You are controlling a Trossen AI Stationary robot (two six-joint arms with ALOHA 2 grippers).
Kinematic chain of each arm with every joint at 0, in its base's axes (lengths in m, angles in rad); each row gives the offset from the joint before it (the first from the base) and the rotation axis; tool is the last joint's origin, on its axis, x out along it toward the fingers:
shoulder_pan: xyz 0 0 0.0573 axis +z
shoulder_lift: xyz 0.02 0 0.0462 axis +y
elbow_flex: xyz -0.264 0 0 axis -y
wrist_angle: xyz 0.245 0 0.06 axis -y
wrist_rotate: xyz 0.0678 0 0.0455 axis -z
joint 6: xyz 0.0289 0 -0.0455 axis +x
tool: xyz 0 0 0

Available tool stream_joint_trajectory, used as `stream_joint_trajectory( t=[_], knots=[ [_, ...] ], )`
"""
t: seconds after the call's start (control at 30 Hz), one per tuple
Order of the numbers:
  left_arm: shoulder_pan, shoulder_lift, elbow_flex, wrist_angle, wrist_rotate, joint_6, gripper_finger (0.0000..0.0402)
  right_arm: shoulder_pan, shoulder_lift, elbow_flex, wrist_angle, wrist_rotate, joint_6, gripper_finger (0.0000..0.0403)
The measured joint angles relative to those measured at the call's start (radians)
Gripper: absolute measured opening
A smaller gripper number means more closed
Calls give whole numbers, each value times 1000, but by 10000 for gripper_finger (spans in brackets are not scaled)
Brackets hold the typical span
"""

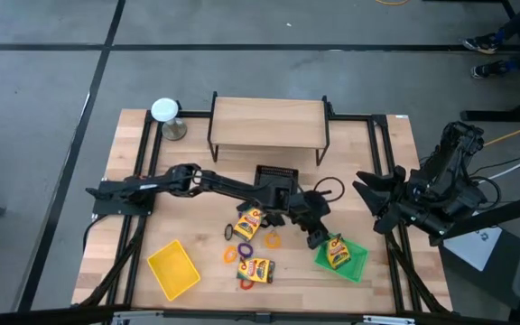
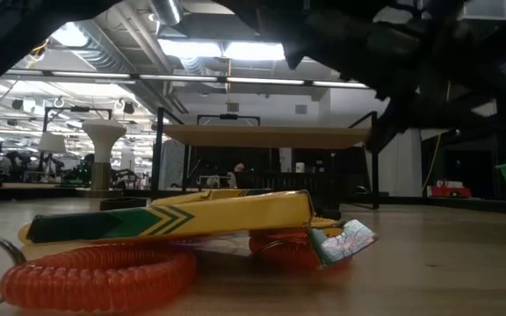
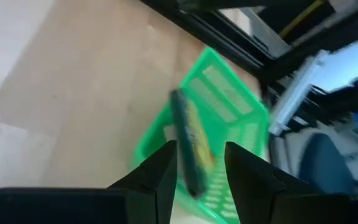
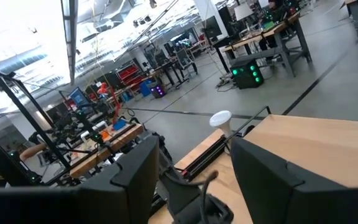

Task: Pick & Place Office Desk Supplies
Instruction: Put the middle crayon box into the green basket

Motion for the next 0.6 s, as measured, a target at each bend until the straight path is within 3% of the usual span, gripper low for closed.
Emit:
stream_joint_trajectory(
  t=[0.2,0.6],
  knots=[
    [-1,5,-1,-18,-50,6,130,0,0,0,-4,1,8,201],
    [1,41,-1,26,16,-31,129,-10,0,0,-9,1,11,201]
  ],
)
